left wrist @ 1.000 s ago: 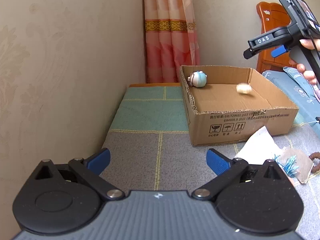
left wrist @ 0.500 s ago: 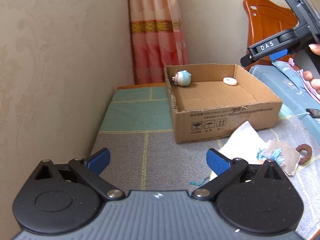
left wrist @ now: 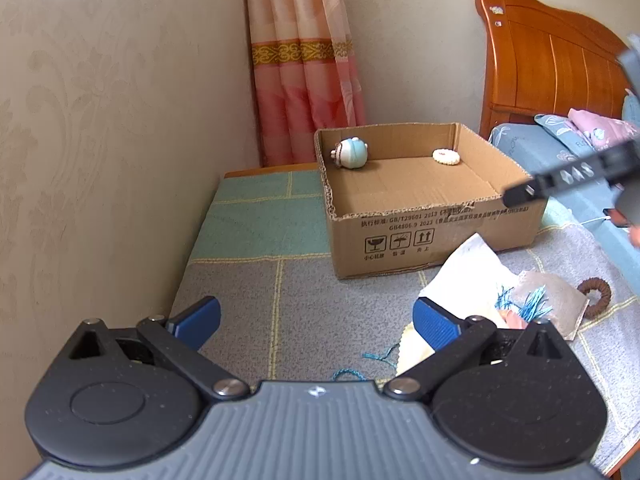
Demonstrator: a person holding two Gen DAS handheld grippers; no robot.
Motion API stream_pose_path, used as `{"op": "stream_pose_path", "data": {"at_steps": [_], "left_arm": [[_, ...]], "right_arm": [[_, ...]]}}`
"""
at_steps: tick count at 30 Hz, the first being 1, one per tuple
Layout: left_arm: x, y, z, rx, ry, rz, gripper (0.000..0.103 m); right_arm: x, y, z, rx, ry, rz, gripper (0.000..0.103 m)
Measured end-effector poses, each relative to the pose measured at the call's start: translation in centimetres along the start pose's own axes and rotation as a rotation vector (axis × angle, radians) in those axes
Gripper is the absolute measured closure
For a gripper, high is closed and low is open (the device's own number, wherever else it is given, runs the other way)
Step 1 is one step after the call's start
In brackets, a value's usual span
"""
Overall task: Organize soft objects
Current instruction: 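Move the right gripper back toward the brown hair tie on the blanket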
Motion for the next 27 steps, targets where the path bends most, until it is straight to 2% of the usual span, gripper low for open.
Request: {"op": "stream_pose_path", "data": {"at_steps": [6,13,22,27], "left_arm": [[-0.4,0.3,0.3,-0.011,-0.012,0.003,0.001],[-0.7,1.3,0.6,-0.022,-0.027,0.025,0.001],[-1.1,2.6,0.8,-0.037,-0.045,0.053,0.001],[-1.3,4.0,1.1,-0.083,-0.059,0.077,0.001]], "right_arm": [[-4.9,-0.1,-1.2,0.082,-0.033,0.062,0.000],[-10.0,-0.2,-2.3,0.115,-0.067,0.110,0.000],[-13.4,1.4,-3.0,0.074,-0.093,0.152,0.000],[-14.0,2.2,-3.9,-0.009,-0.073,0.112,0.000]]}}
Point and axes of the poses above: each gripper's, at about its wrist camera, not at the fingertips, and z roughly the way its jaws point, y to its right, x to its top, the point moved 8 cm from there along z, roughly the way its jaws point, and after that the axes turned 3 degrees about -z, right-handed, at the moved point
